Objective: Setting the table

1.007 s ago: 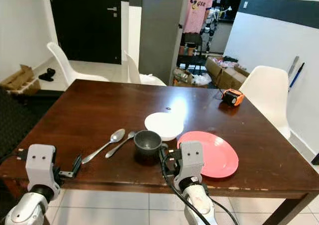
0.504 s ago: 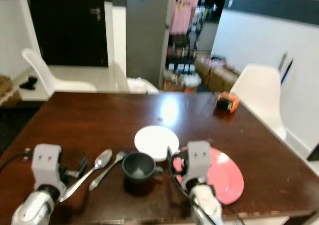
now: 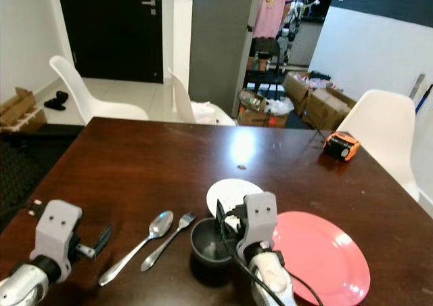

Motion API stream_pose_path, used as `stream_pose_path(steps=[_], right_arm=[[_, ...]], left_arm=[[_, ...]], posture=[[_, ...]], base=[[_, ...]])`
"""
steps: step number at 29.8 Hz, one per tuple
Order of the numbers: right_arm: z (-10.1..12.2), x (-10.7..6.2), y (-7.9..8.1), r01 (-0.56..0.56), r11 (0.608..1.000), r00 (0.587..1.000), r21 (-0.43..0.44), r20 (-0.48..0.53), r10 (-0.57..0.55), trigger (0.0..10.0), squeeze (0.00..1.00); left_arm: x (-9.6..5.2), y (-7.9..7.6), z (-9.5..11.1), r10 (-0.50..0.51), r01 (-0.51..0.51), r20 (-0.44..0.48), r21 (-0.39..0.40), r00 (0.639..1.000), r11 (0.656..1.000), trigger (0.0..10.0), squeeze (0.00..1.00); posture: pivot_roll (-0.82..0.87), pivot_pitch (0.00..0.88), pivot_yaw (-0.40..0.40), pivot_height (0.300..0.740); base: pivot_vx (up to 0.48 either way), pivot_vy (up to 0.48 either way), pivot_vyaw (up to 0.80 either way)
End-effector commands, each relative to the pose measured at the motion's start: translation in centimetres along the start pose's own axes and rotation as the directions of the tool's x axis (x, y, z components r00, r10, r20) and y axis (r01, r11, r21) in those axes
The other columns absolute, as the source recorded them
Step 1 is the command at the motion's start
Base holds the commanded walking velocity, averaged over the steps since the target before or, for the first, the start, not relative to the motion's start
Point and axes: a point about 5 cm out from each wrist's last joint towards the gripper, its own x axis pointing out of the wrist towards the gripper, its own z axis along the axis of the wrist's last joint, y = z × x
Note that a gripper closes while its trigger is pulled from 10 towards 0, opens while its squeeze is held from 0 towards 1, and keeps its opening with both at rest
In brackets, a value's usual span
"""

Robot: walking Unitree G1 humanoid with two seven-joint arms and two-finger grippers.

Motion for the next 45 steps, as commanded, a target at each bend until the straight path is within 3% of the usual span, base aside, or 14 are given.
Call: stream_pose_path(steps=[1,5,10,12,14,18,21,22,28,29,32,37,40,45], right_arm=[[-0.3,-0.4,0.1,-0.016,1.000,1.000,0.012,-0.017,0.016,10.0,0.00],[-0.2,-1.1,0.5,-0.023,0.999,1.000,0.029,-0.017,0.024,10.0,0.00],[-0.9,-2.3,0.6,-0.019,0.999,0.998,0.034,-0.053,0.021,10.0,0.00],[-2.5,-4.6,-0.1,-0.019,1.000,0.993,-0.020,-0.117,0.016,10.0,0.00],[-2.8,-5.5,-0.8,-0.020,0.997,0.992,-0.076,-0.130,0.010,10.0,0.00],[-3.0,-5.9,-2.0,-0.018,0.989,0.991,-0.150,-0.131,-0.002,10.0,0.00],[-2.8,-5.7,-2.4,-0.011,0.986,0.992,-0.165,-0.124,-0.010,10.0,0.00],[-2.0,-4.6,-2.1,-0.014,0.987,0.996,-0.160,-0.088,0.000,10.0,0.00],[-1.2,-3.7,-1.5,-0.036,0.986,0.998,-0.165,-0.051,0.028,10.0,0.00],[-0.5,-2.9,-0.8,-0.055,0.986,0.998,-0.158,-0.015,0.053,10.0,0.00],[-0.1,-2.5,-0.4,-0.063,0.986,0.998,-0.154,0.000,0.064,10.0,0.00],[0.6,-1.2,1.4,-0.136,0.985,0.990,-0.103,0.027,0.140,10.0,0.00],[0.6,-1.0,1.9,-0.154,0.983,0.987,-0.096,0.029,0.157,10.0,0.00],[0.9,-0.6,2.8,-0.169,0.984,0.984,-0.060,0.039,0.171,10.0,0.00]], left_arm=[[-0.5,-0.2,0.4,-0.054,0.054,-0.006,0.021,0.999,0.998,10.0,0.00],[-0.9,-0.9,0.6,-0.124,0.131,-0.060,0.121,0.990,0.984,10.0,0.00],[-0.6,-3.2,-0.7,-0.145,0.165,-0.153,0.124,0.977,0.978,10.0,0.00],[-0.1,-6.5,-2.5,-0.182,0.181,-0.267,-0.029,0.946,0.983,10.0,0.00],[0.2,-7.5,-3.2,-0.189,0.171,-0.307,-0.085,0.933,0.982,10.0,0.00],[0.9,-8.0,-4.2,-0.165,0.123,-0.350,-0.139,0.922,0.983,10.0,0.00],[1.6,-8.1,-4.6,-0.150,0.089,-0.367,-0.179,0.918,0.980,10.0,0.00],[2.5,-7.4,-4.7,-0.115,0.058,-0.367,-0.164,0.923,0.985,10.0,0.00],[3.3,-6.1,-4.3,-0.054,0.006,-0.357,-0.135,0.933,0.991,10.0,0.00],[3.6,-4.7,-3.8,-0.022,-0.018,-0.346,-0.112,0.938,0.994,10.0,0.00],[3.7,-4.1,-3.6,-0.013,-0.021,-0.338,-0.098,0.941,0.995,10.0,0.00],[4.4,-2.4,-2.8,-0.057,0.045,-0.280,-0.046,0.958,0.998,10.0,0.00],[4.7,-2.0,-2.6,-0.066,0.064,-0.266,-0.018,0.962,0.998,10.0,0.00],[6.7,-2.1,-2.5,-0.157,0.172,-0.252,0.036,0.955,0.985,10.0,0.00]], posture=[[0.03,0.058,0.015,0.740],[0.04,0.062,0.011,0.740],[0.02,0.065,0.013,0.740],[0.01,0.064,0.017,0.740],[0.00,0.063,0.021,0.740],[-0.01,0.056,0.037,0.740],[-0.01,0.055,0.037,0.740],[-0.01,0.047,0.042,0.740],[-0.01,0.043,0.042,0.740],[0.00,0.041,0.043,0.740],[0.00,0.041,0.043,0.740],[0.00,0.039,0.040,0.740],[0.00,0.038,0.038,0.740],[0.00,0.046,0.031,0.740]], base=[[0.000,0.000,0.00],[0.000,0.000,0.00],[0.000,0.000,0.00],[0.000,0.000,0.00],[0.000,0.000,0.00],[0.000,0.000,0.00],[0.000,0.000,0.00],[0.000,0.000,0.00],[0.000,0.000,0.00],[0.000,0.000,0.00],[0.000,0.000,0.00],[0.000,0.000,0.00],[0.000,0.000,0.00],[0.000,0.000,0.00]])
